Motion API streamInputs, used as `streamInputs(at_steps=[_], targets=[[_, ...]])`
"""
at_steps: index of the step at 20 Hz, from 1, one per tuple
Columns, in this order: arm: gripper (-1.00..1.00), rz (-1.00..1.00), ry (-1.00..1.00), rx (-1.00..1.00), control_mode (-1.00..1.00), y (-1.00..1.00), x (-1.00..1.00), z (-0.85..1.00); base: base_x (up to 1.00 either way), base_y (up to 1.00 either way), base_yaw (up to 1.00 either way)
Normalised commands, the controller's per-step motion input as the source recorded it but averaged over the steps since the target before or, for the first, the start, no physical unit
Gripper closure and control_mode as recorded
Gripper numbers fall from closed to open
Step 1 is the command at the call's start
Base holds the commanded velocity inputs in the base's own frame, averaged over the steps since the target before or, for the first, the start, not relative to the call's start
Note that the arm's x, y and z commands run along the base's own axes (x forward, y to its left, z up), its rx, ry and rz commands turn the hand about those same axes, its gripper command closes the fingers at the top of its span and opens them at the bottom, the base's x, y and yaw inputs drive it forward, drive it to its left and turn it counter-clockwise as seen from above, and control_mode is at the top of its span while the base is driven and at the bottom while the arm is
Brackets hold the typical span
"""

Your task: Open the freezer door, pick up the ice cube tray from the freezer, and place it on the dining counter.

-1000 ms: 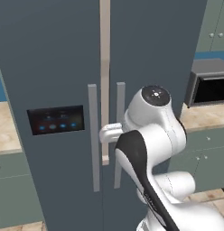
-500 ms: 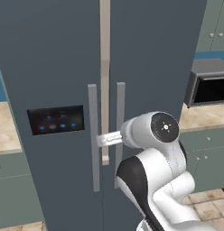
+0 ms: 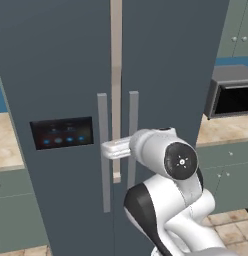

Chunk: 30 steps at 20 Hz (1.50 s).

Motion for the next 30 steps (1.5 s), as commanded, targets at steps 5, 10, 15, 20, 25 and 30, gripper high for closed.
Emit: streamInputs(at_steps=[5,10,15,20,25,30], targets=[[-1.0,0.0,-0.29,0.06,-1.0,0.0,0.0,0.0,0.0,0.0,0.0],[-1.0,0.0,-0.27,0.06,-1.0,0.0,0.0,0.0,0.0,0.0,0.0],[-1.0,0.0,-0.2,0.07,-1.0,-0.02,0.03,0.0,0.0,0.0,0.0],[-1.0,0.0,-0.16,0.06,-1.0,-0.06,0.04,0.0,0.0,0.0,0.0],[-1.0,0.0,-0.05,0.02,-1.0,-0.2,0.05,-0.01,0.0,0.0,0.0],[-1.0,0.0,-0.01,0.0,-1.0,-0.12,0.21,-0.03,0.0,0.0,0.0]])
